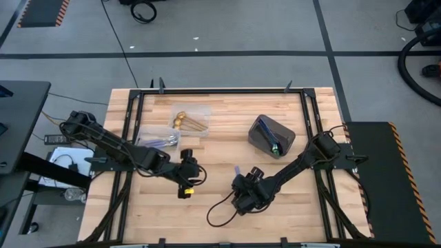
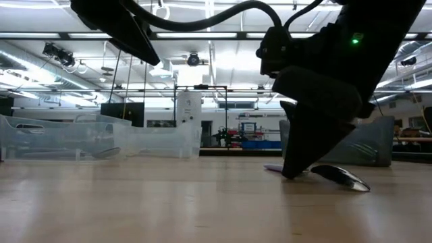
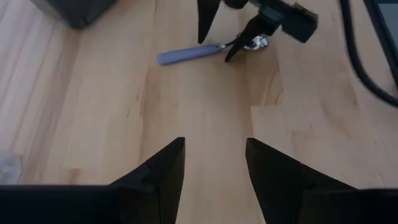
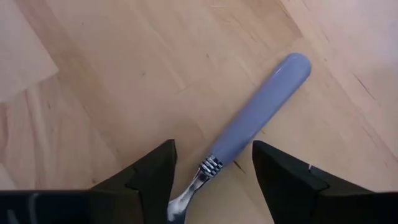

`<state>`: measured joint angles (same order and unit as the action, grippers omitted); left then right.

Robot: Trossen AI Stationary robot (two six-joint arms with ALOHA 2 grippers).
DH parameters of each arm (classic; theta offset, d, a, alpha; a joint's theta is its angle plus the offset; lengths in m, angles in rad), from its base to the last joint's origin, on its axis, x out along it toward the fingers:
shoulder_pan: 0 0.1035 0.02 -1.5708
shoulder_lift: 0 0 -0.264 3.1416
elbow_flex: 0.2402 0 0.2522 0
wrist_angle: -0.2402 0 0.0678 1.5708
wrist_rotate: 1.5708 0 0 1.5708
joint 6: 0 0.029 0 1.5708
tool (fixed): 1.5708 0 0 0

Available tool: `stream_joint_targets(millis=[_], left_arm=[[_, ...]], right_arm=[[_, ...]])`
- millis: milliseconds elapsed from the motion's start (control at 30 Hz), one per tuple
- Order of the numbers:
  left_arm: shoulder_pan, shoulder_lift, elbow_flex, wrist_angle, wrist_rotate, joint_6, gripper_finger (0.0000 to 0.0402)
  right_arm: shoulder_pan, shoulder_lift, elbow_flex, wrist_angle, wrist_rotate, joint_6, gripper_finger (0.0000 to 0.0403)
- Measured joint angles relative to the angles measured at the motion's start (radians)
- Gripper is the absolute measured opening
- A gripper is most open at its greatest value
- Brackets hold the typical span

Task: Sort silverware by color (type)
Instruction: Put the blue spoon into the bottom transparent bin

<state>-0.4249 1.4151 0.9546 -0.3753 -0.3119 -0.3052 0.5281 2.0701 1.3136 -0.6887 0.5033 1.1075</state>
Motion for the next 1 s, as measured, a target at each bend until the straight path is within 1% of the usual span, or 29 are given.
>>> stream_joint_targets(millis=[100, 200, 300, 500, 567, 900, 933, 1000], left_arm=[[-0.008, 0.000, 0.000, 0.008, 0.001, 0.003, 0.0176], [-0.013, 0.000, 0.000, 0.010, 0.002, 0.010, 0.0176], [-0.012, 0.000, 0.000, 0.010, 0.002, 0.010, 0.0176], [-0.012, 0.000, 0.000, 0.000, 0.002, 0.013, 0.0176], [-0.012, 0.000, 0.000, -0.002, 0.002, 0.013, 0.0176], [-0.012, 0.000, 0.000, -0.003, 0.002, 0.013, 0.0176], [-0.012, 0.000, 0.000, -0.003, 0.002, 0.013, 0.0176], [-0.012, 0.000, 0.001, -0.002, 0.000, 0.012, 0.0176]], right_arm=[[0.000, 0.000, 0.001, 0.001, -0.026, -0.007, 0.0213], [-0.001, 0.000, 0.002, 0.005, -0.046, -0.028, 0.0186], [-0.002, 0.000, 0.001, 0.011, -0.060, -0.042, 0.0149], [-0.002, 0.001, 0.000, 0.032, -0.077, -0.089, 0.0059], [-0.001, 0.001, 0.000, 0.033, -0.078, -0.102, 0.0036], [0.000, -0.013, -0.001, 0.034, -0.082, -0.160, 0.0030], [0.000, -0.020, -0.002, 0.032, -0.080, -0.168, 0.0026], [0.000, -0.038, -0.003, 0.026, -0.083, -0.180, 0.0006]])
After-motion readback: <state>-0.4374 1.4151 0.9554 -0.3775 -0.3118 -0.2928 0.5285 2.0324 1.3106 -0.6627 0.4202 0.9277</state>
